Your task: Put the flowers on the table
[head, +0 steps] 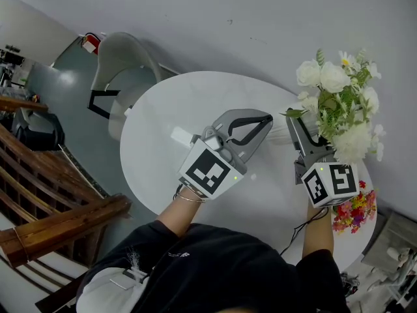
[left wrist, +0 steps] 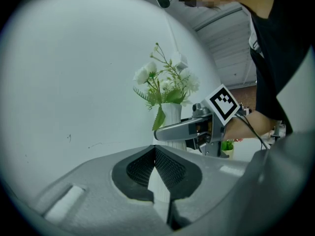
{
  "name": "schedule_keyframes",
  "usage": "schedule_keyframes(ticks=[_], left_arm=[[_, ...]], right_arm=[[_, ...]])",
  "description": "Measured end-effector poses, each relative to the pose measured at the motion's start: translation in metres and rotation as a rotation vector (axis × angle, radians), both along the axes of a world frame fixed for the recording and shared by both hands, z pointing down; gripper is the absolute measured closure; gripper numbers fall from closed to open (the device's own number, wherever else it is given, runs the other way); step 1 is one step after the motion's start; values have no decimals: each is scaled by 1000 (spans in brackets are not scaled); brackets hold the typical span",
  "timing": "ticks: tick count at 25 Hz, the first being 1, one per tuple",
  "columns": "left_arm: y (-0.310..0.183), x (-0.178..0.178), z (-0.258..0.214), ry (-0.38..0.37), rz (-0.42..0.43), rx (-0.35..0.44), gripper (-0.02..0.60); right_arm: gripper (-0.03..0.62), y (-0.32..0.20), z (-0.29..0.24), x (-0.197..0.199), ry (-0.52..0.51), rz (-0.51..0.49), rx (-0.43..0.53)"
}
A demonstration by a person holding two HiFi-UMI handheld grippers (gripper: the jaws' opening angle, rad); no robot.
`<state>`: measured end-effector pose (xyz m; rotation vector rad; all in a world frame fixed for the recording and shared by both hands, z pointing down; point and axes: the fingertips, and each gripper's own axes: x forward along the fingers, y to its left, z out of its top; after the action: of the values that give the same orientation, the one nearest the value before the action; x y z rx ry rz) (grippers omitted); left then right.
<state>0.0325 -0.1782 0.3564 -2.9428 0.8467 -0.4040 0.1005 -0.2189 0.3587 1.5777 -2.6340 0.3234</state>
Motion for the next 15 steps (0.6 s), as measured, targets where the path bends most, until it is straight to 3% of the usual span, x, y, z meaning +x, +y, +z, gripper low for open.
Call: schedule_keyframes(ticks=[15], left_arm=[[3, 2, 13, -2, 2, -35, 583]], right_arm=[[229, -7, 8, 7, 7, 28, 2]])
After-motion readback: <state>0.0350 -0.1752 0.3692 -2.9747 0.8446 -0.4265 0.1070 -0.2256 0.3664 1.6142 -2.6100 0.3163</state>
